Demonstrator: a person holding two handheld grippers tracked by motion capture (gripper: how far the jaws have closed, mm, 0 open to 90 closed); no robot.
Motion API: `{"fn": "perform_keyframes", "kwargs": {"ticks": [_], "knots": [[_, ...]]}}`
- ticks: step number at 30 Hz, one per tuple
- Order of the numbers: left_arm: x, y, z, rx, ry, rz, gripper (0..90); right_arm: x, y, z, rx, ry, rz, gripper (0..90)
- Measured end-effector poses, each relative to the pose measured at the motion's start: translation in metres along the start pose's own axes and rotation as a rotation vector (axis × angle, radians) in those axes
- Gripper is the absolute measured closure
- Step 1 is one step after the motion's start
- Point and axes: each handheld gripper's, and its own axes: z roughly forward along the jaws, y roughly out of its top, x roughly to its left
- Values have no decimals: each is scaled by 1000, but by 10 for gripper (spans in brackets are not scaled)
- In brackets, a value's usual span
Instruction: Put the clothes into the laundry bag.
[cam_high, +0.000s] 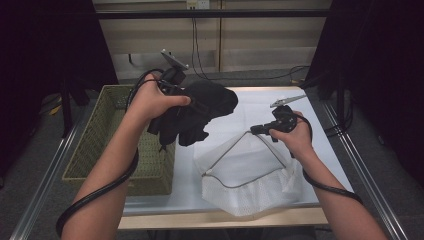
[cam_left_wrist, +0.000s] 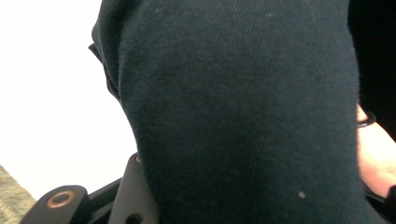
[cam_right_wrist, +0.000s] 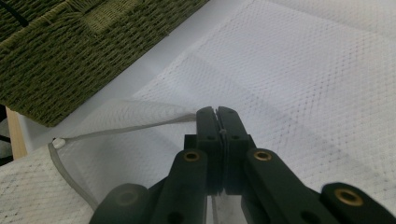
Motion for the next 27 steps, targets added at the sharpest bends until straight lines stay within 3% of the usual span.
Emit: {"fn": "perform_keyframes", "kwargs": {"ticks": [1, 6, 16, 27], "knots": [[0, 0, 1, 15, -5, 24, 602, 0, 0, 0, 0, 0, 0, 894], [-5, -2, 12, 32, -20, 42, 601, 1, 2, 2, 0, -11, -1, 894], [-12, -6, 24, 42, -54, 51, 601, 3, 6, 5, -1, -18, -7, 894], [-17, 1, 21, 60, -55, 61, 601, 4, 8, 8, 5, -15, -13, 894]]}}
